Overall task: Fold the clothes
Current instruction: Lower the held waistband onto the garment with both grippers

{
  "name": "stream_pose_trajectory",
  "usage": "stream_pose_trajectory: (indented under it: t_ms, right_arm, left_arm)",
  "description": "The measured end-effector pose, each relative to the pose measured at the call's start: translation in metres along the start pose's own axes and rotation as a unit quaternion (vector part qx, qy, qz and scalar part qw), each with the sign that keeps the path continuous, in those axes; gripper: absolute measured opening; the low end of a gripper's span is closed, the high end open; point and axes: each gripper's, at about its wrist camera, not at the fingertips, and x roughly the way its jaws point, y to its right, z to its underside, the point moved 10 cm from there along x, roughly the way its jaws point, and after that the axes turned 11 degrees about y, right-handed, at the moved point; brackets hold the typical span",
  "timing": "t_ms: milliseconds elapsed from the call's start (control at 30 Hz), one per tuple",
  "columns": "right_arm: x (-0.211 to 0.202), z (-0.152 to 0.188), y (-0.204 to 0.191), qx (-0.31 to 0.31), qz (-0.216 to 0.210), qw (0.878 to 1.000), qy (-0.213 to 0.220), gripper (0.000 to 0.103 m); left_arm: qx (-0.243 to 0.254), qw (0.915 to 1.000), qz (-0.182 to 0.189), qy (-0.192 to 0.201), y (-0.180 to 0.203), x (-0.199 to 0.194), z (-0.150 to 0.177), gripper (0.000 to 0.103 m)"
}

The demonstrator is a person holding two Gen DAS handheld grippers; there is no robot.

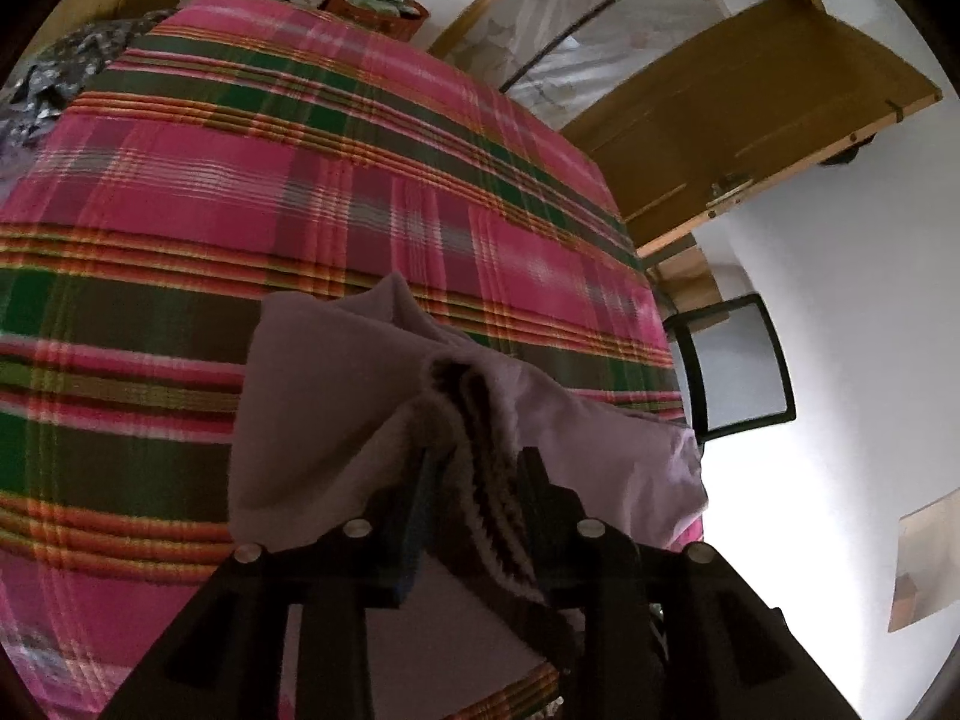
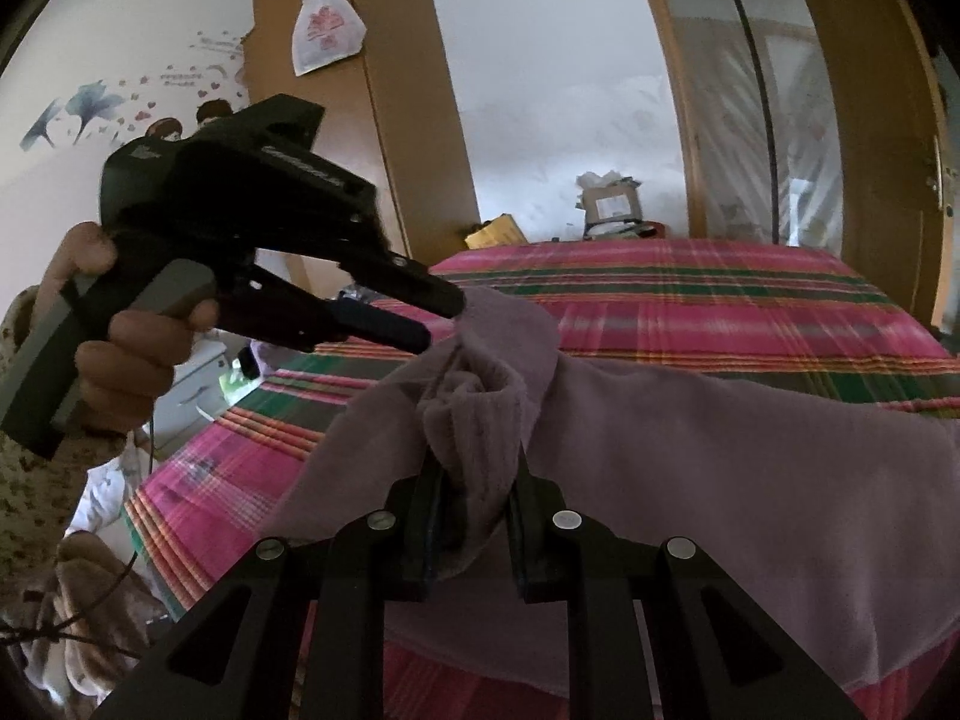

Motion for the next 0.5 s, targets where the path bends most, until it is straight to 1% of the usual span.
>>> stream_pose_trajectory:
  t_ms: [133, 233, 400, 500]
  right_arm:
    - [0.001, 0.0, -0.001, -0.002, 0.0, 1.0, -0.001, 0.018]
    - [0.002, 0.001, -0.001, 0.001, -0.001, 1.0, -0.002, 0.018]
    - [0.005, 0.003, -0.004, 0.002, -0.006, 1.0, -0.003, 0.018]
    - [0.006, 0.005, -0.007, 0.0, -0.009, 1.0, -0.007, 0.018]
  left_arm:
    - [0.008, 0.9999, -0.003, 0.009, -0.006, -0.023, 0.011, 0.029]
    - [0.007, 0.9995, -0.018, 0.023, -0.018, -0.048, 0.018, 0.029]
    - [-0.008, 0.9962, -0.06, 0.063, -0.045, -0.099, 0.023, 0.029]
    - [-0.021, 0.9947, -0.064, 0.078, -0.053, -0.119, 0.027, 0.029]
